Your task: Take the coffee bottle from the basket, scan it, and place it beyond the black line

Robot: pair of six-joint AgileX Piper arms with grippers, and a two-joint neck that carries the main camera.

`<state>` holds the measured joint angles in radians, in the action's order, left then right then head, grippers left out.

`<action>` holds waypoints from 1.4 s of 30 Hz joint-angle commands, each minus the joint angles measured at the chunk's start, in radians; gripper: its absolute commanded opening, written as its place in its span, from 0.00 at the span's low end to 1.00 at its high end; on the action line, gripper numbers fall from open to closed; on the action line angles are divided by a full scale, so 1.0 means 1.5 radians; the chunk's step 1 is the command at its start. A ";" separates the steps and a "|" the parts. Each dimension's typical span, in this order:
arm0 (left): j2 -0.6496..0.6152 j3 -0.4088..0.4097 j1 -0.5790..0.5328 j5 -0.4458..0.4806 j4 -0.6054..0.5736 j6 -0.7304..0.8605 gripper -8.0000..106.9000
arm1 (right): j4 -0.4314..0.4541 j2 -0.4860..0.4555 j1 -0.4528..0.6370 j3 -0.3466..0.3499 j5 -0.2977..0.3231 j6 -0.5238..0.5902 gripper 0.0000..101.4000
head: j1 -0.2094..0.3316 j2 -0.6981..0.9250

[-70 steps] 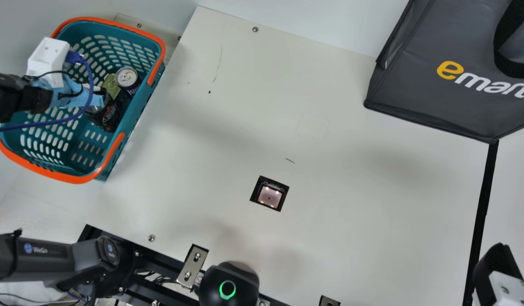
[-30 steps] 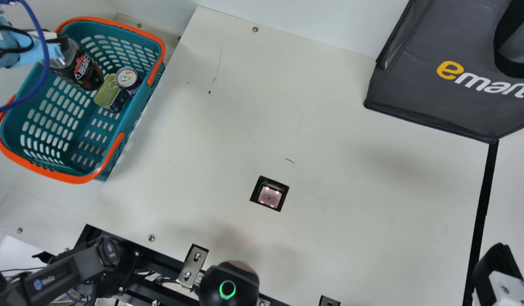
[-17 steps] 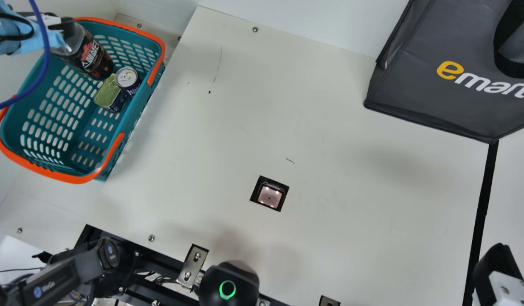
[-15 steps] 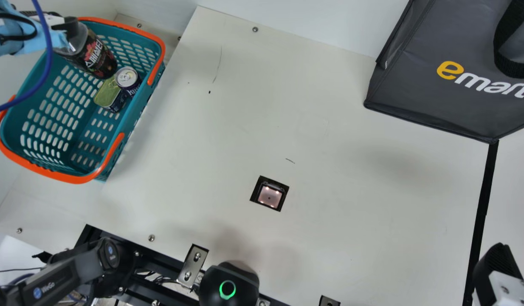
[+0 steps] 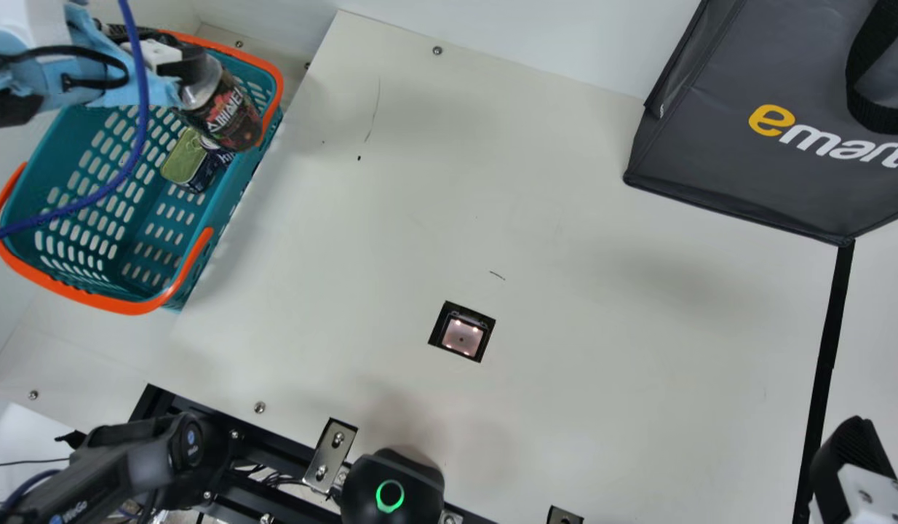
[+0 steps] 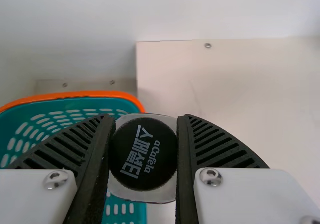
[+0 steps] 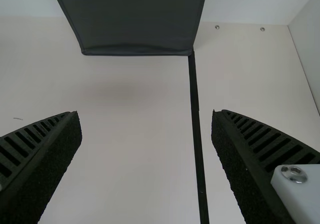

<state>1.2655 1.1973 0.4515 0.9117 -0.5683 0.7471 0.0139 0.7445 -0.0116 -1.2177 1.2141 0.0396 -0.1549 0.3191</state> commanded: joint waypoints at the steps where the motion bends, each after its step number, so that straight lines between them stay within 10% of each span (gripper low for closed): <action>1: -0.001 -0.003 -0.024 0.001 0.000 0.002 0.16 | 0.000 0.000 0.000 0.000 0.000 0.000 0.90 | 0.011 0.002; 42: -0.003 -0.089 -0.318 0.085 -0.125 0.224 0.16 | 0.000 0.000 0.000 0.000 0.000 0.000 0.90 | 0.011 0.002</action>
<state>1.2587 1.0644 -0.0248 1.0319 -0.7478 1.0600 0.0139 0.7445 -0.0116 -1.2177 1.2141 0.0396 -0.1549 0.3191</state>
